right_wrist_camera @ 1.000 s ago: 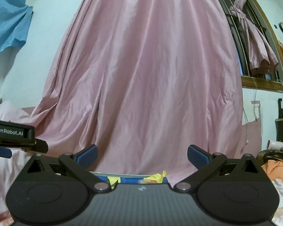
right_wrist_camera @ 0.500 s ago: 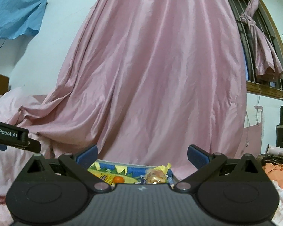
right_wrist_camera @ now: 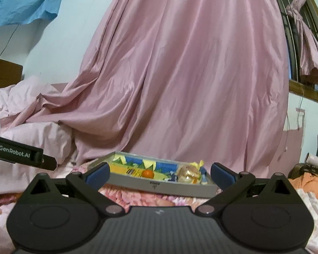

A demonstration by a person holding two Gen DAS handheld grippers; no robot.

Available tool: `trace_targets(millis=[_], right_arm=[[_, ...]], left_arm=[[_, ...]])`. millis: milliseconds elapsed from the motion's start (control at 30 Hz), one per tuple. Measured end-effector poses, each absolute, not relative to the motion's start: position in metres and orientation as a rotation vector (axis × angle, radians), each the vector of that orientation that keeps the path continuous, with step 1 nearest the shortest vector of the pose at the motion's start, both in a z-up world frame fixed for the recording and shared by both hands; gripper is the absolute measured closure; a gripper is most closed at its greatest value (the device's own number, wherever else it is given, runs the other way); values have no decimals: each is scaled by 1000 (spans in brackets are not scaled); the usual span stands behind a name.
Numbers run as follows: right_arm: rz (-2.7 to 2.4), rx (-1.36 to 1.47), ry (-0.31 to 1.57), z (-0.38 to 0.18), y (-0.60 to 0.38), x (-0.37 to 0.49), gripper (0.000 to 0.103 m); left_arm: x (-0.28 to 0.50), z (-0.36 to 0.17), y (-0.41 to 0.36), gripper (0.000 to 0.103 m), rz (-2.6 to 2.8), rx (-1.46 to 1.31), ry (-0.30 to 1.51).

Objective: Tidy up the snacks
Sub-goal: 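Withdraw both tools from the tray toward the remaining snacks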

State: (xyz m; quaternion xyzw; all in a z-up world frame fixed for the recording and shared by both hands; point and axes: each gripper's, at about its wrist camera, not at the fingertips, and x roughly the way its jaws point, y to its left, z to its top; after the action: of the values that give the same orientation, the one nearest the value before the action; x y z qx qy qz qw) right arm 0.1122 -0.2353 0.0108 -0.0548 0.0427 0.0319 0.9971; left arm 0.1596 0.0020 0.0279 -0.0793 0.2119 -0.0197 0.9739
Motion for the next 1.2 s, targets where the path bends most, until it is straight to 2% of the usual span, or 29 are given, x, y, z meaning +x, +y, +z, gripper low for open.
trace_targets(millis=[1200], right_arm=[[82,-115,359,-25,-221,138,0]], left_arm=[[173,-29,11,1,-28,-65,623]])
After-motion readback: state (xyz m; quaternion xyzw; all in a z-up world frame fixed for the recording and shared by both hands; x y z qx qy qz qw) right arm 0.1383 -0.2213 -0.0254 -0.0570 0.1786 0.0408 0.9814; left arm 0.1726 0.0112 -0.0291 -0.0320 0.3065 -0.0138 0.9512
